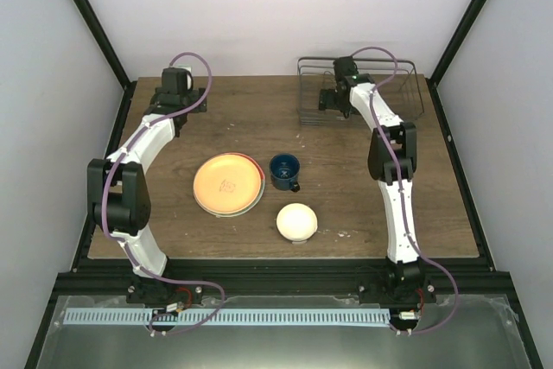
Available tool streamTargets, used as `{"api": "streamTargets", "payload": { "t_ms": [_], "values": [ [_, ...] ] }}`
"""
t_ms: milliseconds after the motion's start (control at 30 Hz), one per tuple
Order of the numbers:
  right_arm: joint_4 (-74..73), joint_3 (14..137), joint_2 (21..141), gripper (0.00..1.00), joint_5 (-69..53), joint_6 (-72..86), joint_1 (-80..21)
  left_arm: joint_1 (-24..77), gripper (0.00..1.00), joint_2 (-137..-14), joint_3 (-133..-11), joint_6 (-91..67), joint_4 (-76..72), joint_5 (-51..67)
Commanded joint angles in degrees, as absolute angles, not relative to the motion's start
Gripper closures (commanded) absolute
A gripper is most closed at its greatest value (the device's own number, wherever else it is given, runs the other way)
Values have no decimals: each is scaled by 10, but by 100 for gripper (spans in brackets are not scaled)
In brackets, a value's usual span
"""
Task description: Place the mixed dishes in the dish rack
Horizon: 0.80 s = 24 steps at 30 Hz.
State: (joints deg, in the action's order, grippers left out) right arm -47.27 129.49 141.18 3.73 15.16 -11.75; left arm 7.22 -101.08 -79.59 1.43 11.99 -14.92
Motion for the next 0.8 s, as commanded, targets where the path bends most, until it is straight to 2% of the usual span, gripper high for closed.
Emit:
{"api": "streamTargets", "payload": {
  "t_ms": [0,467,767],
  "values": [
    [-518,1309,1427,0,58,176,-133,75,3,-999,-788,1,129,-140],
    [-556,1276,1405,0,88,211,-194,79,3,-984,-780,-11,149,-124],
    [-578,1240,1356,0,57,228,-234,82,3,-983,-786,-10,159,-113]
  ]
}}
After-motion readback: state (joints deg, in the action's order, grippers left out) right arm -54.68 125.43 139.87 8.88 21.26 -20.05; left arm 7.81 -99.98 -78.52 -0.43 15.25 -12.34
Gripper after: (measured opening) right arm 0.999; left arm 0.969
